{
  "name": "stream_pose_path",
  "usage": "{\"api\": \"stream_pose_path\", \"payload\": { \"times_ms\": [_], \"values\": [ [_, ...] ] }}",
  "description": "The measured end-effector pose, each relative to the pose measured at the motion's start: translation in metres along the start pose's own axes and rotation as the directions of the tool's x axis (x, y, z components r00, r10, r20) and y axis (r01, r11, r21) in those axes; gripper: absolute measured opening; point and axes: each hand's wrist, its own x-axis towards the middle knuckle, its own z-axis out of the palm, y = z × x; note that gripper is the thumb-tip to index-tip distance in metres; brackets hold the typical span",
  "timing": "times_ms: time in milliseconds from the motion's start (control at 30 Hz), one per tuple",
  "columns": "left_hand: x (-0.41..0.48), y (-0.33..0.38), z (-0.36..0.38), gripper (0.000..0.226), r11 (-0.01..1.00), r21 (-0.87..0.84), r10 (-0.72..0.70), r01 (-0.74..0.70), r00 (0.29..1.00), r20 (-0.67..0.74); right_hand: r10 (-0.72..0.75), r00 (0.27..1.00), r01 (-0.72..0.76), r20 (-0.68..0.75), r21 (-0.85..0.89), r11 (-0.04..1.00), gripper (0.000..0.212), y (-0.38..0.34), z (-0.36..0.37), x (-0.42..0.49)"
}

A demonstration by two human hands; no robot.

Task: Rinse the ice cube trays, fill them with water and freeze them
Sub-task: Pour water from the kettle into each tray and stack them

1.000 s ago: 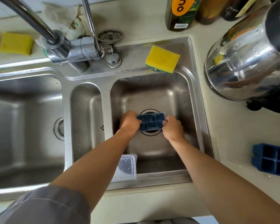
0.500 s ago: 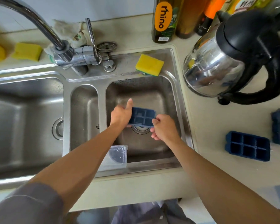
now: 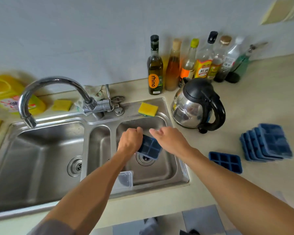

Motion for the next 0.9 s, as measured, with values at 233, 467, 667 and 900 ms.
{"api": "stream_pose_path", "payload": {
  "times_ms": [233, 467, 667, 900],
  "values": [
    [-0.011, 0.035, -0.034, 0.039, 0.956, 0.158, 0.248, -0.246, 0.969, 0.004, 0.017, 0.993, -0.021, 0.113, 0.031, 0.999, 0.057, -0.035, -0.018, -0.001],
    [-0.005, 0.046, -0.054, 0.044, 0.922, 0.231, 0.312, -0.312, 0.949, 0.035, -0.192, 0.98, 0.163, -0.059, -0.323, 0.932, 0.057, -0.041, -0.01, -0.001],
    [-0.002, 0.062, -0.069, 0.067, 0.92, 0.148, 0.371, -0.363, 0.928, -0.03, -0.199, 0.952, 0.148, -0.232, -0.217, 0.965, 0.055, -0.047, -0.015, 0.009],
    [-0.007, 0.07, -0.059, 0.077, 0.899, -0.397, 0.178, -0.184, 0.983, -0.052, 0.088, 0.954, 0.011, -0.287, 0.327, 0.945, 0.068, -0.053, -0.032, 0.037]
  ]
}}
